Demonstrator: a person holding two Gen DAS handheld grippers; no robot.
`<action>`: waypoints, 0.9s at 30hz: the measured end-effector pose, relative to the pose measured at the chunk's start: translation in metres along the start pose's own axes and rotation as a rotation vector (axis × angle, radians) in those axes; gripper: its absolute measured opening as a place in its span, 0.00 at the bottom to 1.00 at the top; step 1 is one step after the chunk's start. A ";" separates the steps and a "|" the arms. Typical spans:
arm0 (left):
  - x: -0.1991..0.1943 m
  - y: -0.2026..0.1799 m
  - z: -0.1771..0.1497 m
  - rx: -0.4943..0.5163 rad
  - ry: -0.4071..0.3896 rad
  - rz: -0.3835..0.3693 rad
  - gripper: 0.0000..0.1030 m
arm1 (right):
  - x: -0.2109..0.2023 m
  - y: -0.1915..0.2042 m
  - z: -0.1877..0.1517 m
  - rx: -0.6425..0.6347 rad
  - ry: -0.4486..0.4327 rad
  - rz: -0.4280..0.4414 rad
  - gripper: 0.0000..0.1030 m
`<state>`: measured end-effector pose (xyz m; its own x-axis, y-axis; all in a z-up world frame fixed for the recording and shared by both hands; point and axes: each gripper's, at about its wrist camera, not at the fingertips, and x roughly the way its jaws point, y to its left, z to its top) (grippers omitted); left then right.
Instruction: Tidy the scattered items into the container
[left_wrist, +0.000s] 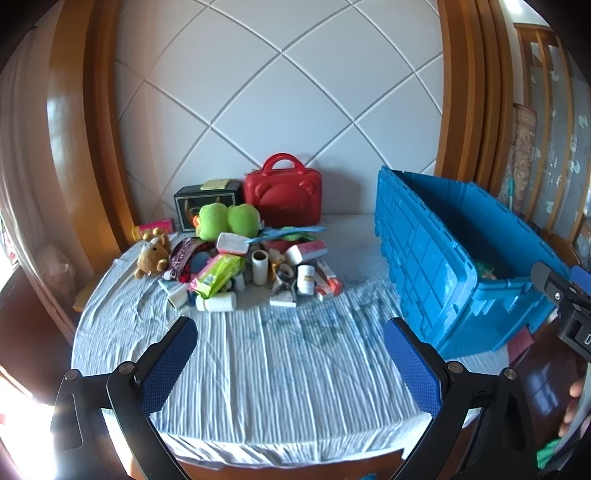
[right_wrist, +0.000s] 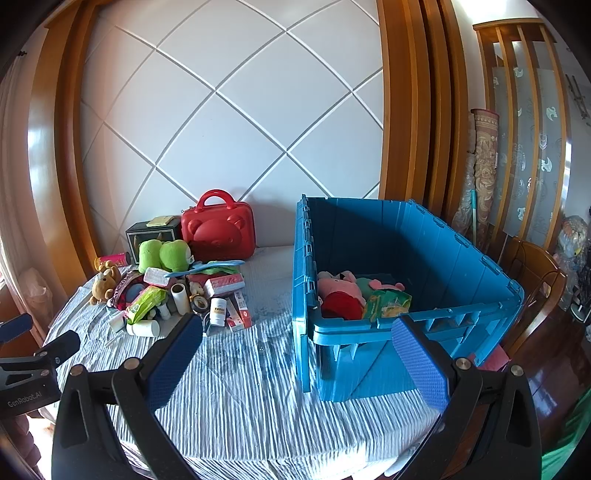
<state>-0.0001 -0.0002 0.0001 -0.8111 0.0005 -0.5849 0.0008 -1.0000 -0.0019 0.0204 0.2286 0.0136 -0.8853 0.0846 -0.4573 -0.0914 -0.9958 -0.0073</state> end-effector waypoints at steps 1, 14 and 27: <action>0.000 0.000 0.000 -0.001 -0.001 0.000 0.99 | 0.000 0.000 0.000 -0.001 -0.001 0.000 1.00; 0.004 0.001 0.000 -0.014 0.022 -0.010 0.99 | -0.003 0.001 0.001 -0.003 0.000 0.001 1.00; 0.000 0.004 -0.002 -0.021 0.018 -0.018 0.99 | -0.002 0.001 -0.001 -0.001 0.003 0.001 1.00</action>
<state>0.0017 -0.0040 -0.0017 -0.8005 0.0191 -0.5991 -0.0016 -0.9996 -0.0297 0.0231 0.2276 0.0134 -0.8840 0.0838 -0.4599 -0.0901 -0.9959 -0.0083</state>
